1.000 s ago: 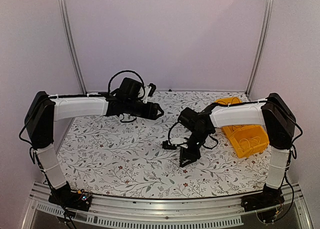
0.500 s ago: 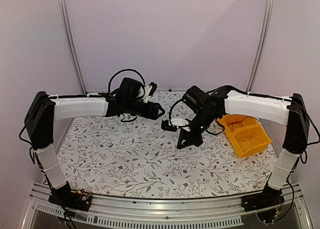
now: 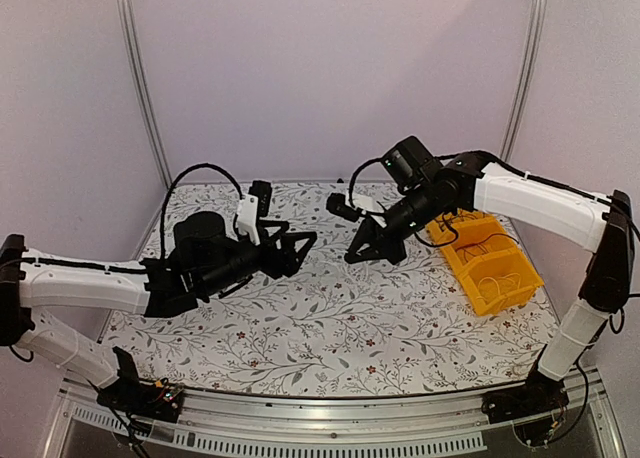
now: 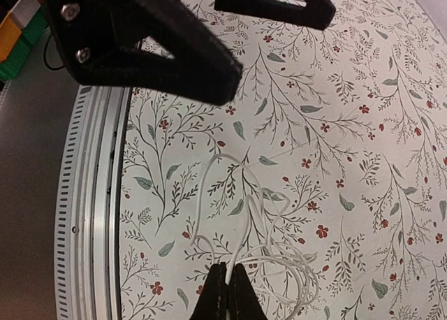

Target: Untangle the cables

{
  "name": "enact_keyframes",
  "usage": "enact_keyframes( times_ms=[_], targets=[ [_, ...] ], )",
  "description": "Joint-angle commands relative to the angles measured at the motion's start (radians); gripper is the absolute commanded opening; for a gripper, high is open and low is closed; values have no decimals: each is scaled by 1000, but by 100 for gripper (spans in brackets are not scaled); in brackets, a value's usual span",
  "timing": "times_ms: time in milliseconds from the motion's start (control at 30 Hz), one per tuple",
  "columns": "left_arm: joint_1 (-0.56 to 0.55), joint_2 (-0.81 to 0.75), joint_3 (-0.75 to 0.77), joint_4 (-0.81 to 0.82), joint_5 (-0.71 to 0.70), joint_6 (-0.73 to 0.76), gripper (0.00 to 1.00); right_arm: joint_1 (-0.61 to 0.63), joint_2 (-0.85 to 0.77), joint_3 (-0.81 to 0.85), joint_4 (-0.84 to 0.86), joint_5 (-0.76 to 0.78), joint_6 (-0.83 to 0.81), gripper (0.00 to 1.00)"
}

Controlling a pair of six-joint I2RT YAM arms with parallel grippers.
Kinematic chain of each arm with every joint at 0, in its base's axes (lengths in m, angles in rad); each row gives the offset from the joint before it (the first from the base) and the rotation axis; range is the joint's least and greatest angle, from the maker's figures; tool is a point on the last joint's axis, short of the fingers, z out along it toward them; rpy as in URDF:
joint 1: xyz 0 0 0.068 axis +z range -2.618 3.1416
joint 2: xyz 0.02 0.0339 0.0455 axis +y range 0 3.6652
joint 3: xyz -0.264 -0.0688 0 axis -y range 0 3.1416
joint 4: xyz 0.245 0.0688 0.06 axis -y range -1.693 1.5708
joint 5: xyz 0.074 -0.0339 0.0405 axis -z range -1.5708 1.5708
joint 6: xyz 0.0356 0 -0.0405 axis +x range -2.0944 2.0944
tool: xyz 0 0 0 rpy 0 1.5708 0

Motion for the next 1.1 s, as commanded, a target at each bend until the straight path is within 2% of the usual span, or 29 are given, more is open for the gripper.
enact_keyframes(
  times_ms=[0,167,367,567,667,767,900,1067],
  targets=[
    [-75,68,-57,223,-76,4,77,-4,19,18,63,-12,59,0],
    [-108,172,13,179,-56,37,72,-5,33,16,74,-25,80,0],
    [-103,264,69,183,-143,33,66,-5,23,18,68,-74,84,0],
    [-60,442,157,258,-188,4,65,-6,-9,39,41,-230,60,0],
    [-24,547,187,335,-188,-33,65,-6,-33,114,-38,-331,30,0],
    [21,652,197,394,-201,-68,64,-6,-49,297,-165,-406,8,0],
    [98,753,189,361,-145,-163,60,-10,-128,389,-173,-385,-4,0],
    [124,749,114,383,-102,-192,59,-35,-194,379,-156,-322,-10,0]
  ],
)
